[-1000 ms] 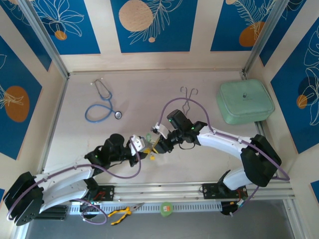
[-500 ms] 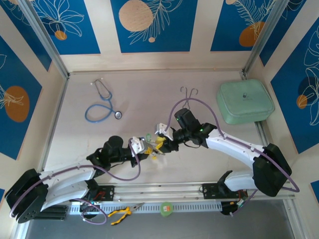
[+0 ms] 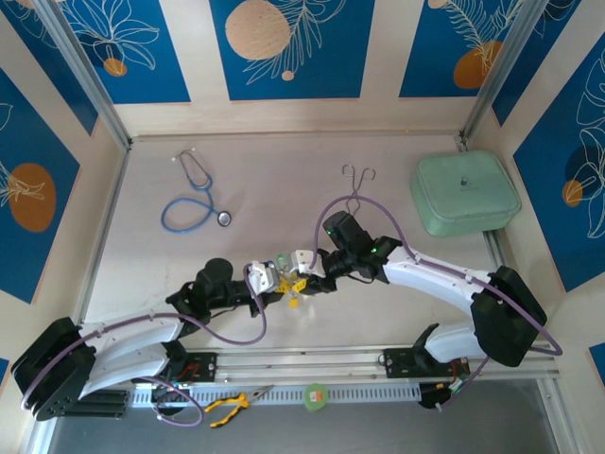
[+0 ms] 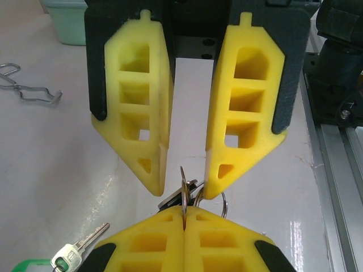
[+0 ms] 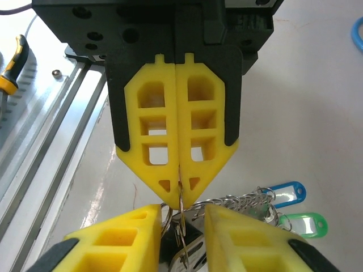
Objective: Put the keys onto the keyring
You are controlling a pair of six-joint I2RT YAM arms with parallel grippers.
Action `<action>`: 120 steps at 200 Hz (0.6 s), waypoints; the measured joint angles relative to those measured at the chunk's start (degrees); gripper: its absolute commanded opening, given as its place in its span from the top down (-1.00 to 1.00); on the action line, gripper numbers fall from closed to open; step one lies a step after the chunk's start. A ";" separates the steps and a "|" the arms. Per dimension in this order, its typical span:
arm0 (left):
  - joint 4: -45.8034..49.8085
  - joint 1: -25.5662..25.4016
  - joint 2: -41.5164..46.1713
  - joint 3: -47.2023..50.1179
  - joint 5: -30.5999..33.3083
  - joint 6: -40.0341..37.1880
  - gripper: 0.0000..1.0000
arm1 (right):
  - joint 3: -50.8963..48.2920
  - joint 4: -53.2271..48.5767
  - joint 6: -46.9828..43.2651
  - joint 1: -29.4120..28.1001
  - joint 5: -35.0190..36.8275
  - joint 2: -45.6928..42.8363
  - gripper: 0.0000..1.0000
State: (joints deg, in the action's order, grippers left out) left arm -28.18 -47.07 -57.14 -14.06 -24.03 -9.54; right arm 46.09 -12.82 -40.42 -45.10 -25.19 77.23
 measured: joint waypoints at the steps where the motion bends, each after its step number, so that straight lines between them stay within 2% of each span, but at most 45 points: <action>1: -0.02 0.00 0.00 0.00 0.00 0.00 1.00 | 0.00 0.00 0.00 -0.02 0.11 0.00 0.58; 41: -0.02 0.00 0.07 0.04 -0.20 -0.02 1.00 | -0.07 0.90 -0.09 -0.11 0.79 0.17 0.61; 120: 0.31 0.00 0.09 0.24 -1.36 -1.11 1.00 | -2.08 0.94 -1.11 0.07 1.18 -0.50 0.50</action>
State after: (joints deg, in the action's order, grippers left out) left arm -27.88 -47.07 -57.06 -13.82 -25.39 -10.66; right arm 44.01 -11.88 -41.54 -45.04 -24.01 76.73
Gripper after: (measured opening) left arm 0.064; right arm 0.250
